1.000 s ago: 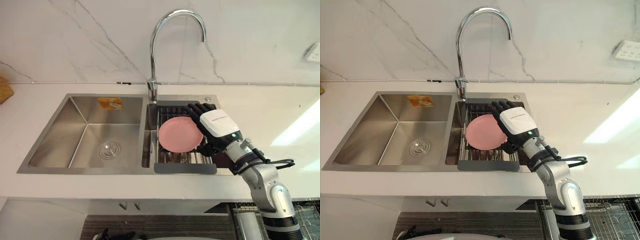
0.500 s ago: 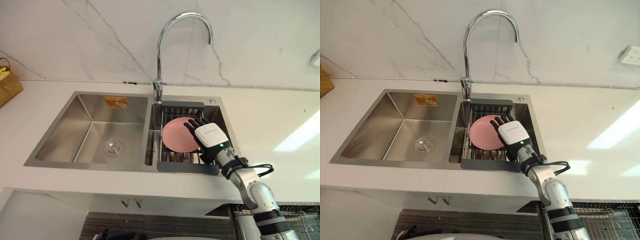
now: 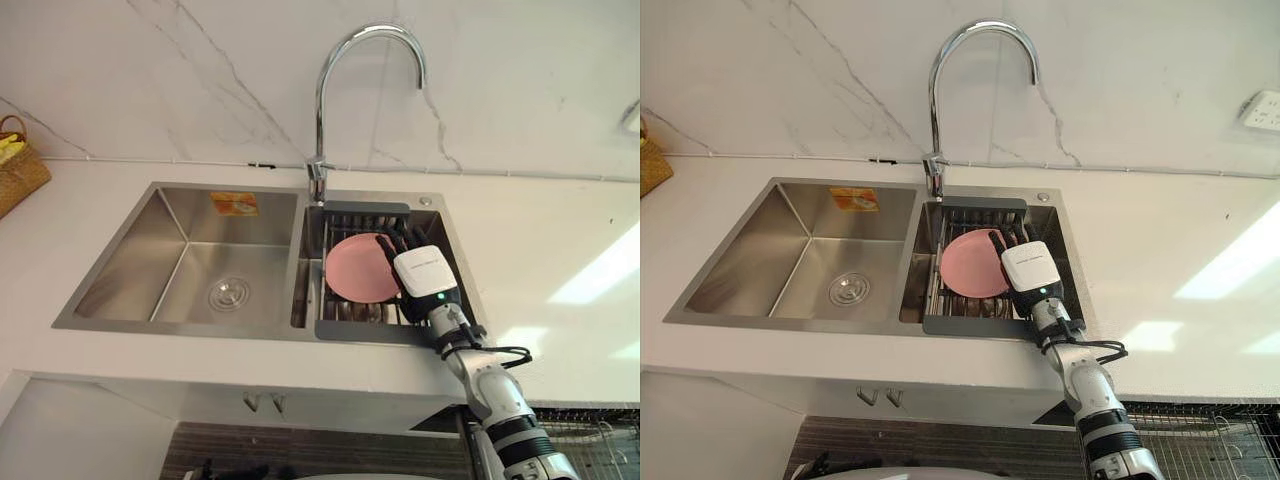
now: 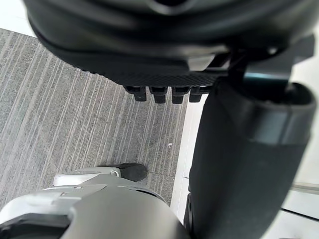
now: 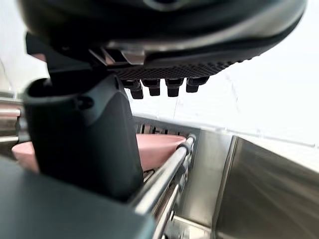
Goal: Walk over to the sink, pick up the cup, carry it to the dishwasher, place the cup inside the dishwasher, then close the dishwasher door
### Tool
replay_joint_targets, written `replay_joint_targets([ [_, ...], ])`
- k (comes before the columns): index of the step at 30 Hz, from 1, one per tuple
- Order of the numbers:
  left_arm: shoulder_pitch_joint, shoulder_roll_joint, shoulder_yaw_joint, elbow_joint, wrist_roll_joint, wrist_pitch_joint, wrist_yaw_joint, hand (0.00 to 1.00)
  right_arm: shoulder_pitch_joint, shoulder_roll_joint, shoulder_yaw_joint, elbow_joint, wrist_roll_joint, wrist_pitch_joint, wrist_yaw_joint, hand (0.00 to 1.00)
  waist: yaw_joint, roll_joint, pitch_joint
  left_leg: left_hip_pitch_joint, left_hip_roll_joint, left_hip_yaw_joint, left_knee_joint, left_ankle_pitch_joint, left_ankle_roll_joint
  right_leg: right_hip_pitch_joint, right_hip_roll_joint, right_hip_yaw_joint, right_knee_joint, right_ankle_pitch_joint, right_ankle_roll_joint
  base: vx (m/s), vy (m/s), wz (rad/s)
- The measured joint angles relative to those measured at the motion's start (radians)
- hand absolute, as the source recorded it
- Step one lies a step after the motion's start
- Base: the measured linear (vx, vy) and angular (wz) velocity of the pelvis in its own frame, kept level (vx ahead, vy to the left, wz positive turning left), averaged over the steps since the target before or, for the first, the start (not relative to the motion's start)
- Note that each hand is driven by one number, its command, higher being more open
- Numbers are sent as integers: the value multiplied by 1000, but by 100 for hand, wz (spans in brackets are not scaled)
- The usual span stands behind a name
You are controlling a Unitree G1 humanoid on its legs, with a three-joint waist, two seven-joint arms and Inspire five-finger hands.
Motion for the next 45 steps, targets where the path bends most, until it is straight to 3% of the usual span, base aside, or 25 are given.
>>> replay_joint_targets([
  [7, 0, -2, -1, 3, -7, -16, 32, 100, -23, 13, 8, 76, 0, 80, -197, 100, 1, 4, 4, -17, 1, -24, -1, 8, -9, -2, 2, -21, -12, 0, -3, -72, -3, 9],
  [11, 1, -2, -1, 3, -19, -17, 46, 100, -25, 22, 9, 87, 0, 93, -249, 100, 1, 4, 4, -24, 2, -31, 0, 8, -9, -4, 5, -23, -20, 5, -6, -23, -2, 1],
  [12, 1, -2, -1, 3, -25, -17, 48, 100, -25, 22, 10, 88, 0, 93, -251, 0, 1, 4, 4, -24, 2, -32, 0, 9, -10, -4, 6, -23, -20, 6, -6, 0, 0, 0],
  [16, 1, -1, -1, 3, -29, -17, 48, 100, -28, 18, 31, 88, 0, 93, -245, 0, 1, -1, 0, -25, 4, -38, 0, 13, -12, -3, 9, -27, -20, 10, -3, -3, -4, 1],
  [25, -2, 8, 0, 3, -38, -9, 24, 100, -134, -49, 109, 213, 4, 61, -107, 0, 13, -13, -7, -35, 10, -77, -1, 21, -14, 7, 15, -65, -28, 10, -7, -39, -14, 11],
  [27, -9, 9, 0, 3, -38, -9, 20, 100, -148, -77, 131, 229, 3, 49, -104, 0, 30, -15, -8, -37, 13, -81, 0, 22, -16, 8, 17, -70, -31, 11, -9, -14, -24, 10],
  [35, -10, 9, 2, 3, -37, -15, 19, 100, -190, -69, 113, 252, 43, 49, -165, 0, 33, -19, -10, -44, 19, -86, 0, 34, -21, 10, 25, -74, -33, 18, -19, 35, -26, 2],
  [45, -4, 7, 23, -1, -37, -38, 19, 100, -190, -44, 113, 81, 85, -91, -166, 0, 41, -4, -1, -40, 22, -72, 5, 31, -21, 8, 21, -55, -33, 21, -16, -18, 0, -3],
])
